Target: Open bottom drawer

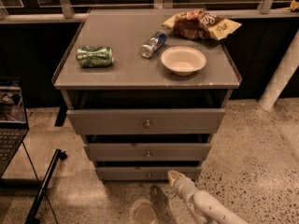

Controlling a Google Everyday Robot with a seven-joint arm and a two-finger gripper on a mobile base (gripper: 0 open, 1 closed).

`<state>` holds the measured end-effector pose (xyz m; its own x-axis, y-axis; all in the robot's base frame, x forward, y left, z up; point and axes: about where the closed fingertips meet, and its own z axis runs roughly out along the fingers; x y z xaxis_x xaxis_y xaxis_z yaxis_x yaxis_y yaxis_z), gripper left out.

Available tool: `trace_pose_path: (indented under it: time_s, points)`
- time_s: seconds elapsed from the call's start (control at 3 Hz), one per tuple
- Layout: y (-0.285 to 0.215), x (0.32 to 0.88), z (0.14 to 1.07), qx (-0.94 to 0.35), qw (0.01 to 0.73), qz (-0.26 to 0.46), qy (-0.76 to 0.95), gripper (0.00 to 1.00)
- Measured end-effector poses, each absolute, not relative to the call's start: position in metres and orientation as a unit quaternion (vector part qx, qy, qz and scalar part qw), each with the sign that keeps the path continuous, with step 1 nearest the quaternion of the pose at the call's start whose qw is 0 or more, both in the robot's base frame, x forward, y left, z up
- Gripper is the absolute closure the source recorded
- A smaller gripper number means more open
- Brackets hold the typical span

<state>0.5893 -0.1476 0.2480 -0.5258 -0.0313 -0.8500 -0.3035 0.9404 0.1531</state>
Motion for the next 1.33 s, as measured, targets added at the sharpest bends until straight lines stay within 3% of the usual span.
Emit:
trace_pose_path:
  time_s: [0.67, 1.33]
  points:
    - [-0.160, 0.600, 0.240, -0.056, 0.494, 0.117, 0.860, 1.00]
    - [-0.211, 0.647, 0.227, 0.024, 0.530, 0.033, 0.847, 1.00]
